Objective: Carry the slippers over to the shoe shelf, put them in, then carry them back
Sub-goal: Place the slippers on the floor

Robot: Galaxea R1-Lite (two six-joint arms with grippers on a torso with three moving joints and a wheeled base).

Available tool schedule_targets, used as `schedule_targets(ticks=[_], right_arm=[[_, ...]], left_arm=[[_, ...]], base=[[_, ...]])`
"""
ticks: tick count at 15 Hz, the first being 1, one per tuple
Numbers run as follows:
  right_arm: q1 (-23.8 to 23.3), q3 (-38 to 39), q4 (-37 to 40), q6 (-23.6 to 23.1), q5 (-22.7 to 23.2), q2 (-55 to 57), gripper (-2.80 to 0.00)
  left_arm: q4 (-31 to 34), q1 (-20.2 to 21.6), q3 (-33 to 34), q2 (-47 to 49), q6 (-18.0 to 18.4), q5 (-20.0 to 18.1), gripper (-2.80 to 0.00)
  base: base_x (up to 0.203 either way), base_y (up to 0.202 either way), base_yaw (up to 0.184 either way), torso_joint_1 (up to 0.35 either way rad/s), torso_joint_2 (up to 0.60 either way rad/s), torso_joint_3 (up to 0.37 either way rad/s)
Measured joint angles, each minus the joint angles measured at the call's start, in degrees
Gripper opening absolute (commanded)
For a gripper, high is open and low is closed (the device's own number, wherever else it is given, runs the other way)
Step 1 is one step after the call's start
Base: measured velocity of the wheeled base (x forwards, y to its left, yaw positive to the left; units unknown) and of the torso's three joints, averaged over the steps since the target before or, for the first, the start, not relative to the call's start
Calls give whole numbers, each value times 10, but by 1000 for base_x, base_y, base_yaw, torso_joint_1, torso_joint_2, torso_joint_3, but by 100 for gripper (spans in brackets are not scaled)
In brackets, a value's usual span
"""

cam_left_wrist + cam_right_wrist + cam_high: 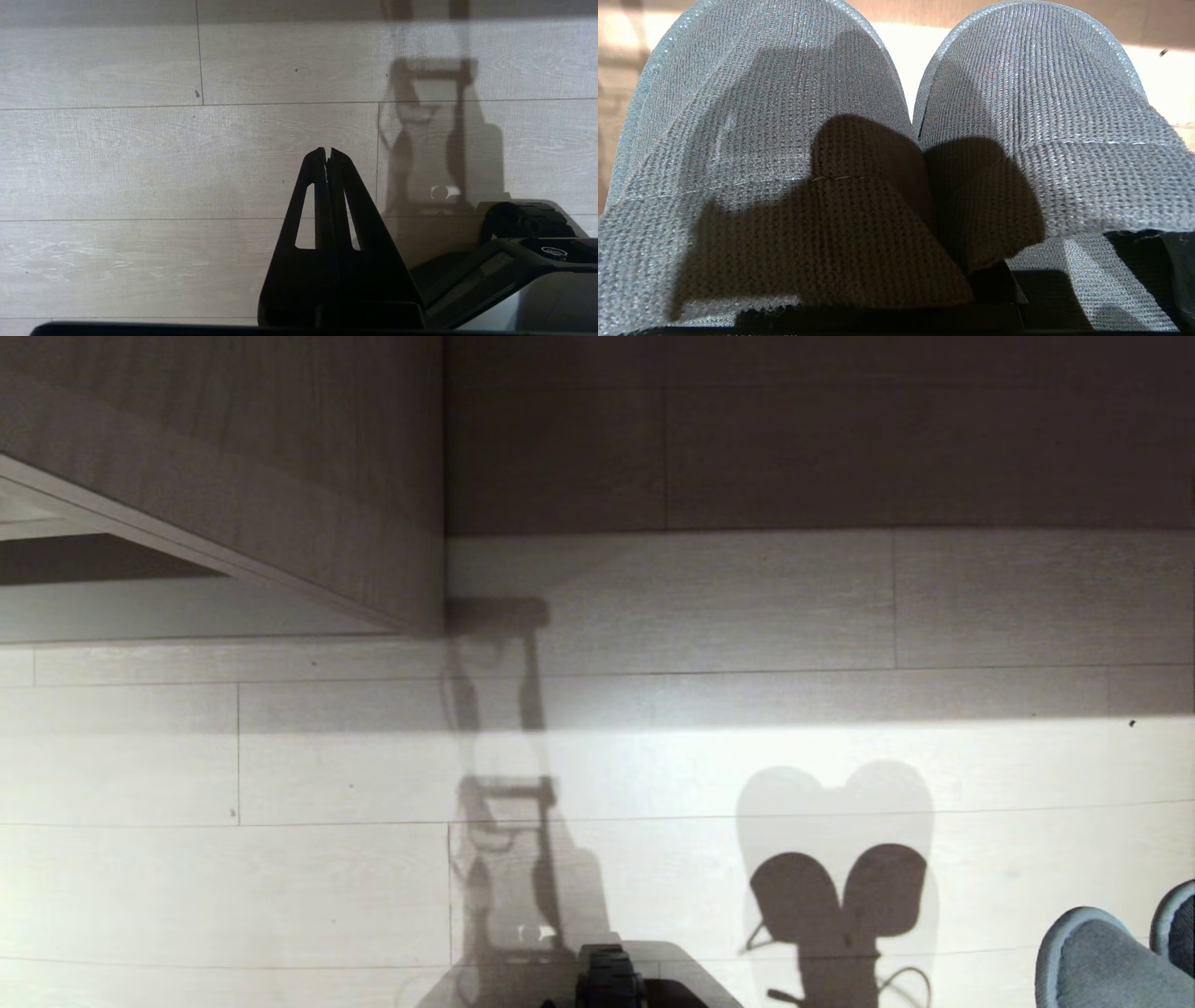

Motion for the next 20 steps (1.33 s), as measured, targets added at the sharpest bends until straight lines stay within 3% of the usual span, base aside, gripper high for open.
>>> schedule_targets(ticks=[14, 20], right_arm=[[0, 0, 0, 1, 0, 0, -280], [0, -27, 1, 14, 7, 13, -280]], left_arm=[[0, 0, 0, 0, 0, 0, -280], [0, 0, 0, 0, 1, 0, -280]], base=[[0, 0, 0, 3, 2, -194], [0, 0, 0, 1, 1, -28]])
